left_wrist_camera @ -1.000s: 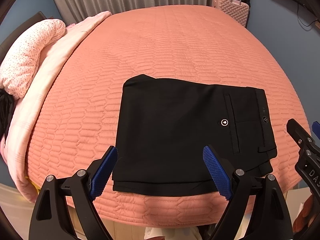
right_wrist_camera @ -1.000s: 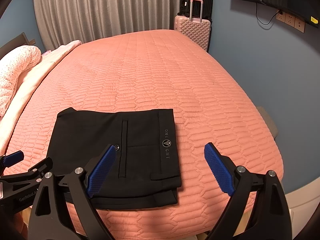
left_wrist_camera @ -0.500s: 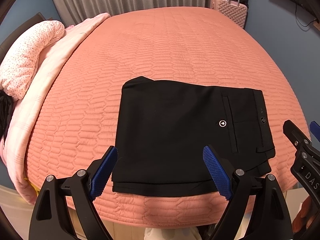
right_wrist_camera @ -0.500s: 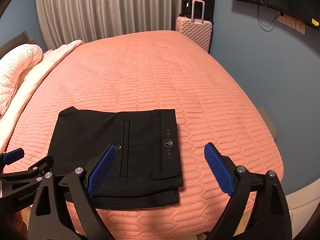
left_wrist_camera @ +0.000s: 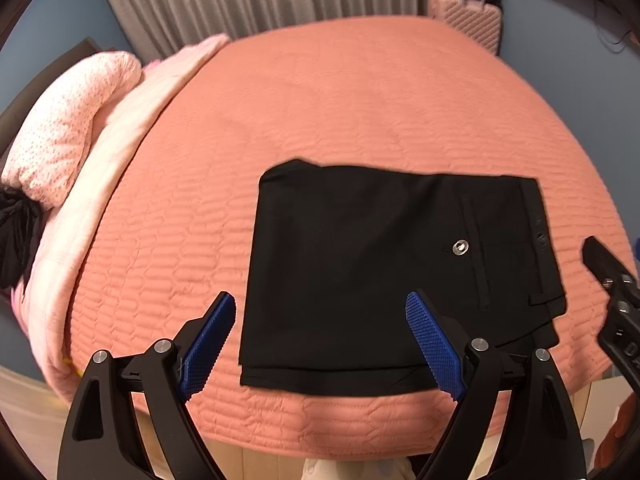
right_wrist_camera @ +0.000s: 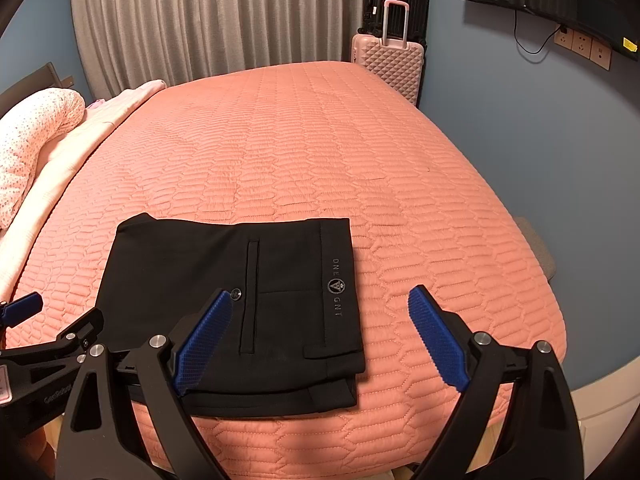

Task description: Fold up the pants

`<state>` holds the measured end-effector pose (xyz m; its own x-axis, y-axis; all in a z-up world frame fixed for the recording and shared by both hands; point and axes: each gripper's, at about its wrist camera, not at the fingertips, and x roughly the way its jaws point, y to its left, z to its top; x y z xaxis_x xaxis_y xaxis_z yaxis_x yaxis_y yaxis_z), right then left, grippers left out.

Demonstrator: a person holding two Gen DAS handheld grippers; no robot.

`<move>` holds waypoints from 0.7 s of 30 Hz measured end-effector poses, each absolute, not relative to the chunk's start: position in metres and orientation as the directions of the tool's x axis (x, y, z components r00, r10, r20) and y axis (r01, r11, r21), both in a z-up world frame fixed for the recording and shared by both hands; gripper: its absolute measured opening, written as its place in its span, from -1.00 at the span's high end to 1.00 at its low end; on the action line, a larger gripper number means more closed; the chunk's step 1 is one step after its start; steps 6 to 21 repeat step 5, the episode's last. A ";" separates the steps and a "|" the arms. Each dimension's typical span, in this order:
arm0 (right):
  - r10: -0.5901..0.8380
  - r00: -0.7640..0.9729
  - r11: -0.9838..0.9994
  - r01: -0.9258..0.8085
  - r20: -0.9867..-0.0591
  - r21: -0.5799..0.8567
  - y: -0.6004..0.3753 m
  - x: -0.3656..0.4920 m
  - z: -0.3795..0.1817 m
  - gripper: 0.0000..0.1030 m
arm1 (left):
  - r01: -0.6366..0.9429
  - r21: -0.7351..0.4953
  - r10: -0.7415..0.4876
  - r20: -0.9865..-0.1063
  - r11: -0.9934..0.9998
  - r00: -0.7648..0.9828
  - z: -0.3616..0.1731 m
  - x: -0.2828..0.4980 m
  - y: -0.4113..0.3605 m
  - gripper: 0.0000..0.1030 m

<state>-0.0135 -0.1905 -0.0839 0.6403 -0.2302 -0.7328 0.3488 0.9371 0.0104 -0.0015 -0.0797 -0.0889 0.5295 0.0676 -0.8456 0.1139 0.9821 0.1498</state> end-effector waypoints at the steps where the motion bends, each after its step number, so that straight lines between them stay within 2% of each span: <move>1: -0.230 0.640 0.937 0.349 -0.733 0.011 -0.190 -0.014 -0.084 -0.71 | 0.118 0.139 0.058 -0.852 0.983 0.520 -0.091 0.000 -0.079 -0.66; 21: -0.232 0.641 0.936 0.351 -0.732 0.011 -0.191 -0.015 -0.084 -0.71 | 0.110 0.134 0.059 -0.856 0.985 0.514 -0.092 0.000 -0.075 -0.66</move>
